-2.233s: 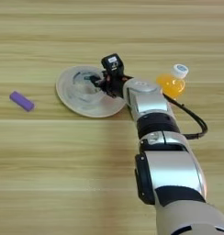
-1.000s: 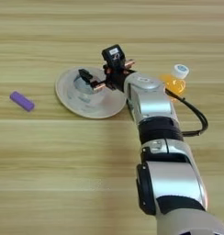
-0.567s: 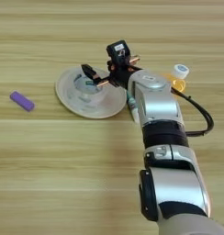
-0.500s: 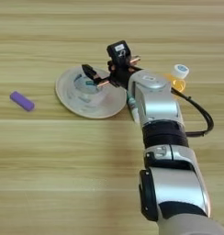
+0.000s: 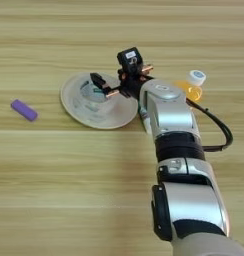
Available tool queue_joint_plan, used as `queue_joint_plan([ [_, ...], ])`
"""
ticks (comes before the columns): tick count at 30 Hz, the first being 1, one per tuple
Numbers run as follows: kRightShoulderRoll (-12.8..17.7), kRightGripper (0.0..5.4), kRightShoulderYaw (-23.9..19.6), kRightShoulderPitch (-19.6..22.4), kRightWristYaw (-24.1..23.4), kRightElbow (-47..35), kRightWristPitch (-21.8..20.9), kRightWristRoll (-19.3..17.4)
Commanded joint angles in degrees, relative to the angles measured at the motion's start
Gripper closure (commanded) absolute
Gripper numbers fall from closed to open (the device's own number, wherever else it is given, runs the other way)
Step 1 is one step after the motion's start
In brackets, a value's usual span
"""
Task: Move the objects on the table
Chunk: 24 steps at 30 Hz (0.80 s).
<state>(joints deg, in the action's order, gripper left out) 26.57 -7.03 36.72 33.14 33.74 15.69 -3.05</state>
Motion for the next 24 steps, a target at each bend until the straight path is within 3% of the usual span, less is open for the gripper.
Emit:
queue_joint_plan([
  [1, 2.2, 0.02, -0.6, 4.4, -0.9, -2.1, -1.9, -0.3],
  [18, 1.7, 0.02, 0.2, 4.9, -1.0, 1.0, -3.2, -0.1],
  [24, 1.6, 0.60, 0.3, 5.0, -0.9, 1.6, -3.3, -0.2],
])
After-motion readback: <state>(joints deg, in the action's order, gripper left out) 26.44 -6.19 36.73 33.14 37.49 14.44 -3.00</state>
